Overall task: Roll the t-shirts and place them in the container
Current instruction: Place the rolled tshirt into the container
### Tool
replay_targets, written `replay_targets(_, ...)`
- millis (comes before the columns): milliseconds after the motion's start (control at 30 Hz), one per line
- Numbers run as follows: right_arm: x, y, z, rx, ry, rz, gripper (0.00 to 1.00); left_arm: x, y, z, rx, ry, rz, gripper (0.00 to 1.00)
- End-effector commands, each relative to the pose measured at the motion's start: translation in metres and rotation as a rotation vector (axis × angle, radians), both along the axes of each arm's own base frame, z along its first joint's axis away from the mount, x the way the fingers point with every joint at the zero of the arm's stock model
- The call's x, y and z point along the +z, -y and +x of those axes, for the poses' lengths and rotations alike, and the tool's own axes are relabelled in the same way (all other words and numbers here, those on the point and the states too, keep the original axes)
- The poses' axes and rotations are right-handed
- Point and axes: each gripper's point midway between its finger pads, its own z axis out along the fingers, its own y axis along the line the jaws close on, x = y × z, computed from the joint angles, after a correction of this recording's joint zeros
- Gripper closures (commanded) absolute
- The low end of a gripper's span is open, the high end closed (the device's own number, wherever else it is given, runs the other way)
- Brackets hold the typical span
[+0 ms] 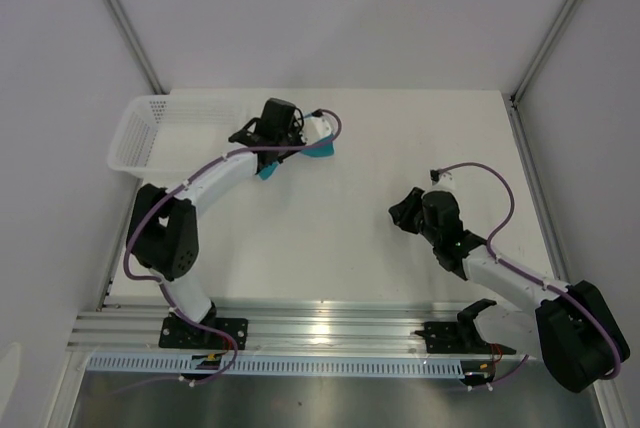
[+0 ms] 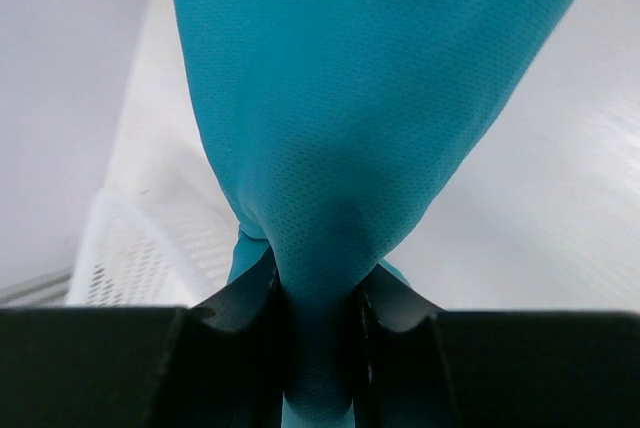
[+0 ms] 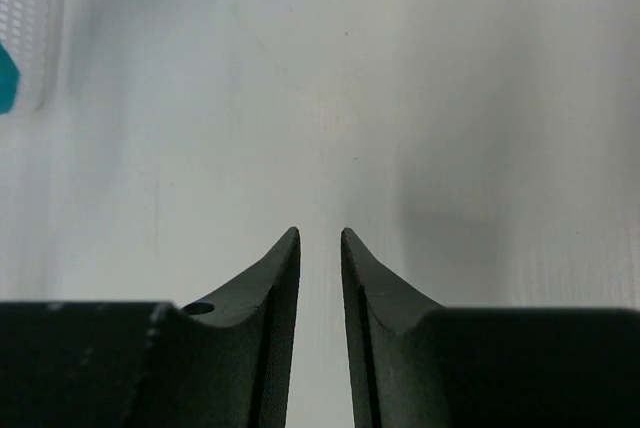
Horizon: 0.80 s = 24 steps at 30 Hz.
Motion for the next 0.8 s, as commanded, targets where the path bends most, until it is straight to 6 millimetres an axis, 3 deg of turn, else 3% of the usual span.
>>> replay_targets(0, 0.004, 0.008, 0.002, -0.025, 0.024, -0.014, 0.73, 0.080, -0.044, 0.037, 0.154, 0.166, -0.080, 0.99)
replay_targets(100, 0.001, 0.009, 0.000, -0.031, 0.020, -0.013, 0.73, 0.111, -0.075, 0.052, 0.241, 0.226, -0.113, 0.99)
replay_targets(200, 0.000, 0.011, -0.001, -0.037, 0.017, -0.014, 0.73, 0.136, -0.125, 0.069, 0.335, 0.314, -0.086, 0.99)
replay_targets(300, -0.002, 0.013, -0.003, -0.044, 0.008, -0.021, 0.73, 0.143, -0.161, 0.085, 0.381, 0.361, -0.018, 0.99)
replay_targets(500, -0.001, 0.020, -0.006, -0.068, 0.006, -0.035, 0.73, 0.115, -0.228, 0.105, 0.462, 0.352, 0.112, 0.99)
replay_targets(600, -0.001, 0.024, -0.008, -0.079, 0.006, -0.041, 0.73, 0.099, -0.240, 0.106, 0.423, 0.329, 0.150, 0.99)
replay_targets(733, -0.004, 0.028, -0.011, -0.090, -0.004, -0.052, 0.73, 0.055, -0.237, 0.104, 0.342, 0.254, 0.193, 0.99)
replay_targets(767, -0.003, 0.028, -0.011, -0.092, -0.004, -0.051, 0.73, 0.044, -0.252, 0.101, 0.353, 0.227, 0.209, 0.99)
